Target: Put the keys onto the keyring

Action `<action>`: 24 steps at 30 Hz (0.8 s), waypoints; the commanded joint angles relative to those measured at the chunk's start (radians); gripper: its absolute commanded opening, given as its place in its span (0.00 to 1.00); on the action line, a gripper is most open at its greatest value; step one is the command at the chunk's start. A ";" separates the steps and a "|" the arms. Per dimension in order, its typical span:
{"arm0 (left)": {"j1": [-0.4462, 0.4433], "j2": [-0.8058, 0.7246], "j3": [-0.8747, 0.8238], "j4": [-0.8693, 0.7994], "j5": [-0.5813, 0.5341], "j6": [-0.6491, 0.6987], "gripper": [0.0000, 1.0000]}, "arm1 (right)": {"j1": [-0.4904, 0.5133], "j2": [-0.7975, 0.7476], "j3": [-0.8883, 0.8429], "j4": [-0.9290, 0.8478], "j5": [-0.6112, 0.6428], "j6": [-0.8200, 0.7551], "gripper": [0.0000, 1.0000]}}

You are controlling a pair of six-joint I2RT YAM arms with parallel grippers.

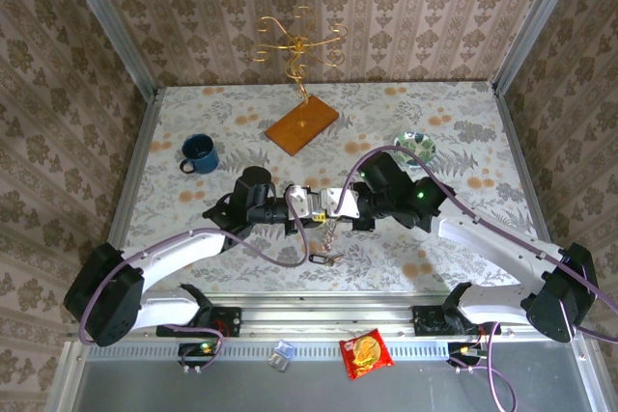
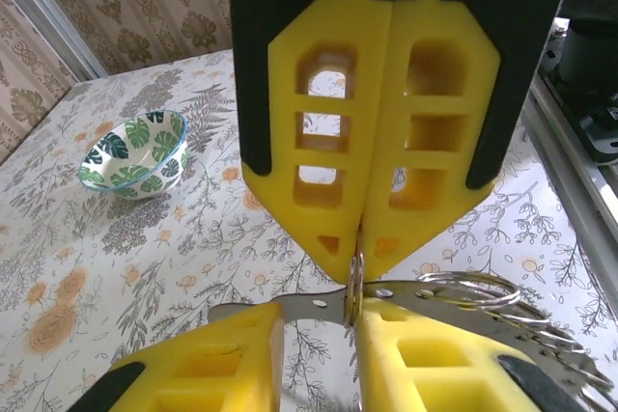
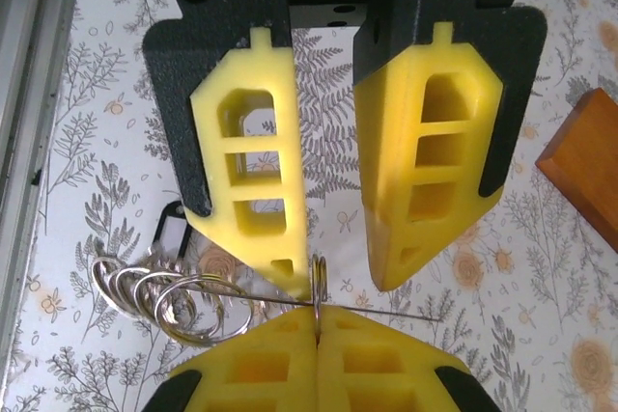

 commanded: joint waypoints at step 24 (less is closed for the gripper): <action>-0.011 0.003 -0.099 0.370 0.031 -0.172 0.00 | -0.066 -0.201 -0.282 0.379 -0.181 0.180 0.27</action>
